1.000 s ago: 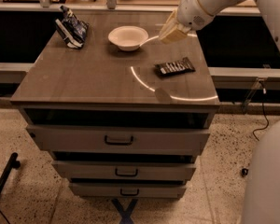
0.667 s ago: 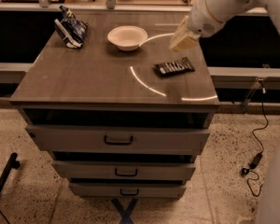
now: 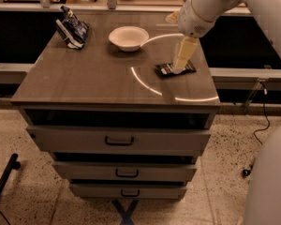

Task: Move rxbar chocolate near paper bowl

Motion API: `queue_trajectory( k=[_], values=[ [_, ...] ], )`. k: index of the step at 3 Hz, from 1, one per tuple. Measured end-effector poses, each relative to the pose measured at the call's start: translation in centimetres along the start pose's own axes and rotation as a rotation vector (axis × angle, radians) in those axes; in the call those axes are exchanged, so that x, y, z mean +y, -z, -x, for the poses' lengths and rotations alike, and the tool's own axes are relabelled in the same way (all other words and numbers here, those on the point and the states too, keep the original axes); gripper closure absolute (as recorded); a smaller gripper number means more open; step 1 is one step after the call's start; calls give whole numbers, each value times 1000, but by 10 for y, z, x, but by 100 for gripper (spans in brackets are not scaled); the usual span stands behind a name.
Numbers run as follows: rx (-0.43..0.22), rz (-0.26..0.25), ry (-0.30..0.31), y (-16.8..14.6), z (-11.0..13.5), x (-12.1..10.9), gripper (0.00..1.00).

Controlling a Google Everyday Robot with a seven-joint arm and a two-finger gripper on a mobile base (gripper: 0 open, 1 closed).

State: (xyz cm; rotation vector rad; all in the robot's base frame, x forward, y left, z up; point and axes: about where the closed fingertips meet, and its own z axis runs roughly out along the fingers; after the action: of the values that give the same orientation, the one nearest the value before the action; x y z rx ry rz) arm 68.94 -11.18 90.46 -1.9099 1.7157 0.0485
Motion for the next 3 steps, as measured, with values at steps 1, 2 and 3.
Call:
queue_trajectory(
  k=[1,2,3],
  values=[
    [70,38,92,-9,-9,-2,0],
    [124,77,108,-14,-29,-5,0],
    [184,114,107,-20,-50,-7,0]
  ],
)
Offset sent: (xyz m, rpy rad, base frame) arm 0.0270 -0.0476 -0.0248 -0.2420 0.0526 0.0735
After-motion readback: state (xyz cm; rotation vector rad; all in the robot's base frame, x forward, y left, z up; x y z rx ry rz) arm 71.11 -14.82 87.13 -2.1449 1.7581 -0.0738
